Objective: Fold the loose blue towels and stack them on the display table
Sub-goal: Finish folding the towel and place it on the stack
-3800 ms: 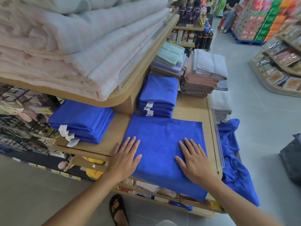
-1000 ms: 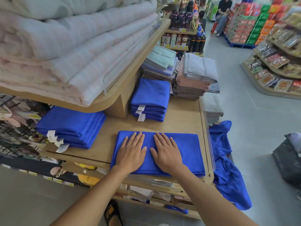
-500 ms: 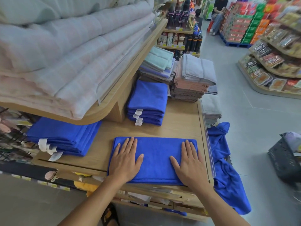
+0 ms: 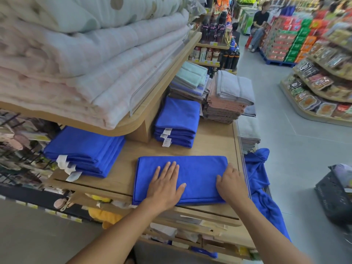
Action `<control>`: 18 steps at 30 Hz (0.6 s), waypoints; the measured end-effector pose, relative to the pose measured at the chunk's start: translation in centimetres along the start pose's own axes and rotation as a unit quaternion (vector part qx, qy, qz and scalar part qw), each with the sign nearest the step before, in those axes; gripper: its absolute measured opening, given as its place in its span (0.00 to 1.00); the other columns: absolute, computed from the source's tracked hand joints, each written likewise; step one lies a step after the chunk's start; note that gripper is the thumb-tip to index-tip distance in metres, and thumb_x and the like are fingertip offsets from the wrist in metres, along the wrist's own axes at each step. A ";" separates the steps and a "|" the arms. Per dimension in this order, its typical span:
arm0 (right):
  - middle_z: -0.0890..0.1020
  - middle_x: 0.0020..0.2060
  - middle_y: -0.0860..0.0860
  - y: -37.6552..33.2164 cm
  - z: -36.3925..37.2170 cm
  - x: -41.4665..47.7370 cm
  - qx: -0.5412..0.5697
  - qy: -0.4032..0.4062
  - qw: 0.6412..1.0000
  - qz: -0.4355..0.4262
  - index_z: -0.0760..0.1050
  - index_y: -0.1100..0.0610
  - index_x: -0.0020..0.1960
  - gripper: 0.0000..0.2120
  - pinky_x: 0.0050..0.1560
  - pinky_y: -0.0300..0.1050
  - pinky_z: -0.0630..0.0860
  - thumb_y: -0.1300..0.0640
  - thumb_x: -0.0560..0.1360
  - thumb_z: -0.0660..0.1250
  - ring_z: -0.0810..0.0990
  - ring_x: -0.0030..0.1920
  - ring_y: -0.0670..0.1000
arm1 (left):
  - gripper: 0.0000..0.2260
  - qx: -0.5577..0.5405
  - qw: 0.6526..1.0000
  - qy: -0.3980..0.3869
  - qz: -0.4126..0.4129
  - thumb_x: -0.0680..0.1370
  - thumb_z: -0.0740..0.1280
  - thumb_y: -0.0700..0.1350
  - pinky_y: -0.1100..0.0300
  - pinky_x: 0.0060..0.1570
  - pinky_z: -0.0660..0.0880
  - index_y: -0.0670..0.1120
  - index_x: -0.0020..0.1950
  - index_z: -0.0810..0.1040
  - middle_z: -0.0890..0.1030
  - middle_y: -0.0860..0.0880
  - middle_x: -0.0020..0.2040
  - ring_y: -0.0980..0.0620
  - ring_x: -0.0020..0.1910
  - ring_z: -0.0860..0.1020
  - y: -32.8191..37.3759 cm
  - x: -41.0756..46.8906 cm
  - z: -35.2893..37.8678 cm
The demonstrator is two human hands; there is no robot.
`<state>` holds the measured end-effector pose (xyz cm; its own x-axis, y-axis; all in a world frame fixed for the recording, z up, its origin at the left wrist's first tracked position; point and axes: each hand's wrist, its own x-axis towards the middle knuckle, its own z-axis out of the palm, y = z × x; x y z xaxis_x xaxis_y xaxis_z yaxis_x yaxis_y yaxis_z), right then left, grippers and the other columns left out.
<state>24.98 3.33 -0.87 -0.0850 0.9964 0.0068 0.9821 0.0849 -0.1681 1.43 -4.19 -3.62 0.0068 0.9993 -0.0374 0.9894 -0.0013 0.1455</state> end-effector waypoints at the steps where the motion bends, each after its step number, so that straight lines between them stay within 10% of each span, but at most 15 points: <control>1: 0.77 0.58 0.63 -0.1 -0.5 0.3 0.020 -0.024 0.999 0.017 0.66 0.66 0.67 0.22 0.58 0.53 0.70 0.52 0.80 0.61 0.75 0.57 0.62 | 0.35 0.004 1.000 0.000 -0.003 0.81 0.42 0.66 0.47 0.80 0.38 0.47 0.83 0.42 0.41 0.51 0.83 0.53 0.81 0.37 0.2 -0.1 0.2; 9: 0.75 0.40 0.52 -0.5 -4.0 2.9 0.179 -0.174 0.958 0.142 0.72 0.63 0.57 0.18 0.38 0.47 0.69 0.51 0.77 0.70 0.74 0.37 0.51 | 0.38 0.007 1.000 0.009 -0.008 0.79 0.38 0.69 0.47 0.79 0.37 0.48 0.83 0.43 0.42 0.52 0.83 0.53 0.81 0.38 0.2 -0.3 0.4; 15: 0.83 0.55 0.56 0.5 -6.2 2.1 0.508 -0.245 0.772 0.293 0.77 0.62 0.61 0.25 0.54 0.53 0.80 0.50 0.71 0.79 0.82 0.54 0.58 | 0.39 0.004 1.000 0.011 -0.012 0.78 0.37 0.70 0.47 0.79 0.37 0.49 0.83 0.43 0.43 0.52 0.83 0.53 0.81 0.38 0.0 -0.2 0.8; 18: 0.86 0.54 0.59 0.2 -7.8 1.5 0.548 -0.275 0.740 0.274 0.81 0.60 0.59 0.21 0.58 0.51 0.79 0.49 0.72 0.78 0.85 0.55 0.59 | 0.39 0.006 1.000 0.012 -0.012 0.78 0.37 0.70 0.47 0.79 0.36 0.49 0.83 0.43 0.43 0.51 0.83 0.54 0.81 0.38 -0.1 -0.2 0.9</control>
<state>26.31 4.94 6.77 -0.0762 0.6989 -0.7112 0.1925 -0.6895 -0.6982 1.49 -4.41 -4.55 -0.0199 0.9997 -0.0164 0.9910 0.0219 0.1323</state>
